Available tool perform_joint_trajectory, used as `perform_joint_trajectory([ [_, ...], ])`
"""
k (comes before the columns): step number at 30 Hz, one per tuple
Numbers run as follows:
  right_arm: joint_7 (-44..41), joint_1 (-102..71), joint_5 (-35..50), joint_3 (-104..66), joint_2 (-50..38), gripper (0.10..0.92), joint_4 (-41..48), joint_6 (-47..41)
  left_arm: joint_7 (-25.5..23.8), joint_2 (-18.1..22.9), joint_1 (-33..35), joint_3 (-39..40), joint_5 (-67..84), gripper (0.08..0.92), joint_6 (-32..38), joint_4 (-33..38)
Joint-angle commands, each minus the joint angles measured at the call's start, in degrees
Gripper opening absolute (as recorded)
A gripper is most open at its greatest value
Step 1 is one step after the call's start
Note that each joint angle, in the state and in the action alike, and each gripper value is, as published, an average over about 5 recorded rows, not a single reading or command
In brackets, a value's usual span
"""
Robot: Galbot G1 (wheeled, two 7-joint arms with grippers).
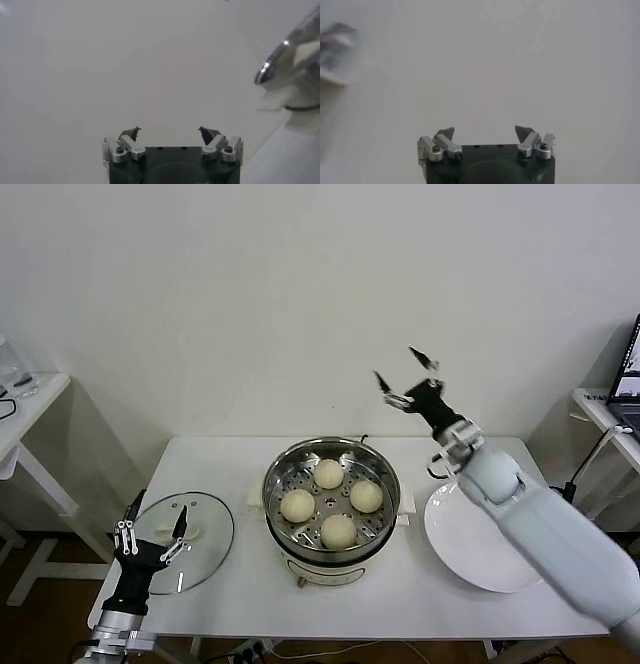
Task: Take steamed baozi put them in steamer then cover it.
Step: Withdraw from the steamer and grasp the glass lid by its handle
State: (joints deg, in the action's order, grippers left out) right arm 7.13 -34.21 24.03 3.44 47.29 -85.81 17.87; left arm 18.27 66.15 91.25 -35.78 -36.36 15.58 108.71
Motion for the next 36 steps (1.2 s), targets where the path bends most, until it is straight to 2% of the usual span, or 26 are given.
perform_joint_trajectory([
  [1, 2.37, -35.74, -4.04, -34.39, 7.60, 0.823, -2.05, 2.92, -0.17, -1.95, -0.82, -2.99, -20.91, 0.823, 0.60, -10.76],
  [9, 1.01, -41.37, -5.85, -37.13, 13.25, 0.823, -2.51, 4.66, 0.22, -1.88, -3.48, -1.77, -29.04, 0.823, -2.85, -19.46],
  [15, 0.51, -42.43, -6.63, -37.30, 14.38, 0.823, -2.59, 4.99, 3.27, -1.34, -7.27, -0.69, -34.36, 0.823, -2.85, -23.96],
  [25, 0.29, -41.67, -8.34, -36.46, 15.20, 0.823, -0.95, 5.20, 7.66, -0.77, -14.18, 1.17, -36.23, 0.823, -2.86, -29.30],
  [36, -0.28, -40.69, -9.79, -35.77, 15.74, 0.823, 0.47, 5.39, 7.45, -0.66, -17.53, 2.79, -36.11, 0.823, -4.27, -31.14],
])
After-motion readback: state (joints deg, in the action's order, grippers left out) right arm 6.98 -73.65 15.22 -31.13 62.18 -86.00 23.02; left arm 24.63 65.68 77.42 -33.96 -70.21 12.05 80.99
